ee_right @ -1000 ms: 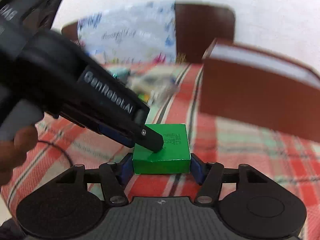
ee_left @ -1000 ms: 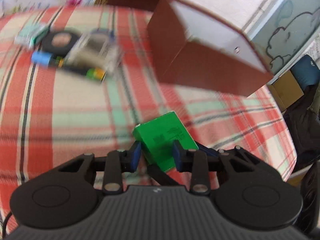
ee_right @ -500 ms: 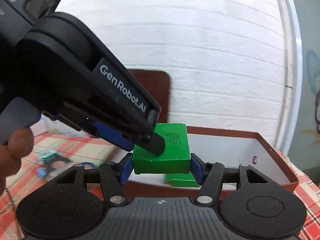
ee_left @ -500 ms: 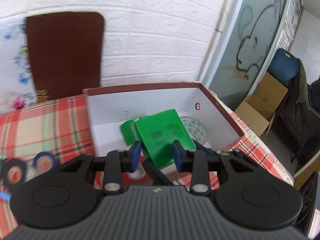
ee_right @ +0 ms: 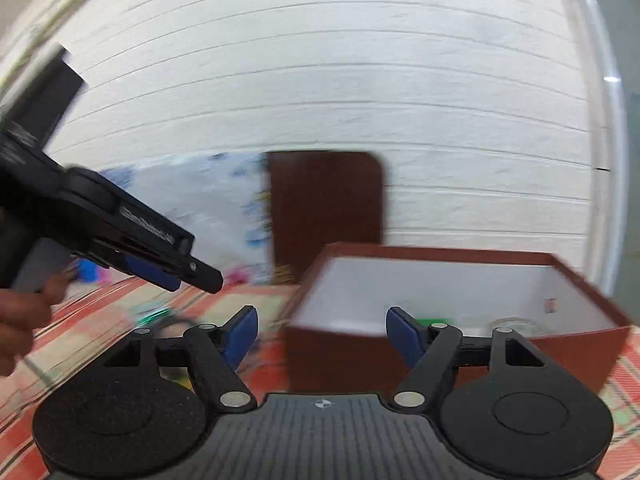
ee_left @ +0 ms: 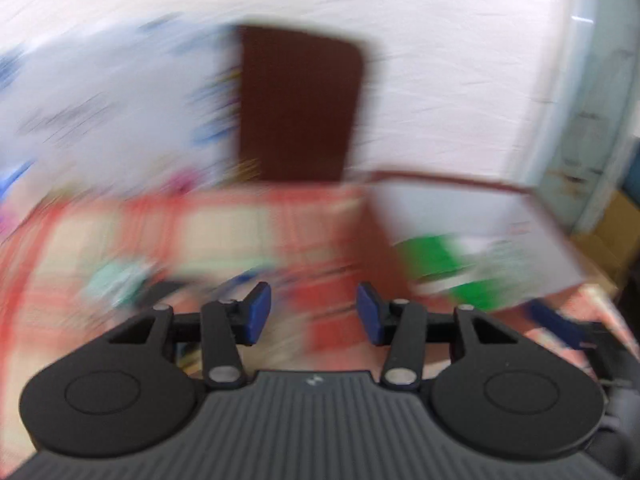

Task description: Organize objects

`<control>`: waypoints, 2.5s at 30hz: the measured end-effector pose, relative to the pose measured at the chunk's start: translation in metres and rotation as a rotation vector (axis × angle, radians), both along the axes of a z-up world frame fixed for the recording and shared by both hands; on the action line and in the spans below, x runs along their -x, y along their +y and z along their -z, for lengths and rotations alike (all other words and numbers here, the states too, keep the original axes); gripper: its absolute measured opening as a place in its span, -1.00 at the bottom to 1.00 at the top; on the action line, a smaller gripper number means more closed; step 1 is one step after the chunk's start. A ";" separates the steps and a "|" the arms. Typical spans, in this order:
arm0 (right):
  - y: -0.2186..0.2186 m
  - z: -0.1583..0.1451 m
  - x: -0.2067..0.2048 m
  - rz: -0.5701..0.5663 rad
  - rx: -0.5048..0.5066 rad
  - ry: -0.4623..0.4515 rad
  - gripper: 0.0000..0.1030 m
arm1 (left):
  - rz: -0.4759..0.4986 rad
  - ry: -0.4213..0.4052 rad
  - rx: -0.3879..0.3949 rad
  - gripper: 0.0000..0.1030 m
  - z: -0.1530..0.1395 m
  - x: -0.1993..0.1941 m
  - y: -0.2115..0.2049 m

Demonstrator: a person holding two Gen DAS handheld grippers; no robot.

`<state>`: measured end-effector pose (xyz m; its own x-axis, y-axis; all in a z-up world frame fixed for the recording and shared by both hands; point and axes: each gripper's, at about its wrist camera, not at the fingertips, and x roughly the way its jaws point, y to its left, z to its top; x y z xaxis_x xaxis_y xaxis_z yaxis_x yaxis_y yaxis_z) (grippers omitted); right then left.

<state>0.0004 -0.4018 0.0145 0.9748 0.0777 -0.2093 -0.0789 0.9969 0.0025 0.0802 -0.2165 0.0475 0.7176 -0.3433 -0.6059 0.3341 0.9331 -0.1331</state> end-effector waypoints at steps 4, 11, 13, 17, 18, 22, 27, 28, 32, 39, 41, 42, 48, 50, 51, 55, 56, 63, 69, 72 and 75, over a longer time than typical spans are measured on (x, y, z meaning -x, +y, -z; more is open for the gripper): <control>0.061 0.010 -0.008 -0.199 0.073 0.135 0.29 | -0.239 0.062 -0.159 -0.06 0.050 -0.003 0.078; 0.088 0.026 -0.099 -0.150 0.046 0.287 0.41 | -0.331 -0.054 -0.077 0.16 0.104 0.027 0.165; 0.087 0.032 -0.128 -0.079 0.008 0.341 0.62 | -0.331 -0.084 -0.124 0.23 0.105 0.029 0.155; 0.077 0.059 -0.154 -0.033 -0.033 0.464 0.25 | -0.330 -0.091 -0.108 0.26 0.105 0.027 0.156; 0.081 0.058 -0.146 -0.041 -0.007 0.456 0.03 | -0.331 -0.088 -0.094 0.26 0.105 0.025 0.158; 0.082 0.053 -0.098 -0.066 0.019 0.445 -0.58 | -0.328 -0.093 -0.101 0.27 0.108 0.026 0.156; 0.086 0.056 -0.028 -0.100 0.059 0.413 -0.58 | -0.326 -0.097 -0.116 0.27 0.108 0.027 0.155; 0.086 0.056 -0.021 -0.118 0.068 0.416 -0.57 | -0.327 -0.097 -0.121 0.28 0.108 0.027 0.155; 0.090 0.049 -0.004 -0.151 0.087 0.410 -0.33 | -0.333 -0.097 -0.129 0.32 0.108 0.028 0.154; 0.083 0.027 0.004 -0.092 0.038 0.316 0.23 | -0.336 -0.071 -0.136 0.34 0.104 0.027 0.155; 0.078 0.025 0.006 -0.075 0.034 0.312 0.25 | -0.346 -0.006 -0.097 0.23 0.092 0.027 0.155; 0.076 0.025 0.007 -0.072 0.031 0.309 0.26 | -0.320 0.008 -0.020 0.16 0.082 0.031 0.155; 0.076 0.033 0.010 -0.085 0.056 0.338 0.36 | 0.024 -0.029 0.070 0.24 0.033 0.039 0.080; 0.083 0.037 0.006 -0.079 0.072 0.369 0.37 | 0.106 0.037 0.064 0.45 0.038 0.029 0.053; 0.082 0.040 0.002 -0.081 0.070 0.387 0.37 | 0.135 0.063 0.046 0.52 0.044 0.026 0.040; 0.076 0.054 -0.019 -0.111 0.041 0.446 -0.18 | 0.180 0.183 0.013 0.00 0.078 0.020 0.013; 0.074 0.053 -0.021 -0.112 0.026 0.441 -0.25 | 0.191 0.196 0.072 -0.20 0.077 0.021 0.017; 0.062 -0.005 0.013 -0.039 0.103 0.056 -0.32 | 0.232 -0.057 0.125 -0.25 -0.025 0.047 -0.001; -0.001 -0.034 -0.010 0.102 0.100 -0.001 -0.32 | 0.324 -0.120 0.103 -0.24 -0.053 0.019 -0.081; -0.032 -0.029 -0.029 0.185 0.087 0.044 -0.16 | 0.308 -0.086 0.047 0.01 -0.039 0.002 -0.120; -0.051 -0.021 -0.039 0.283 0.082 0.105 0.23 | 0.215 -0.102 -0.052 0.15 -0.024 -0.006 -0.138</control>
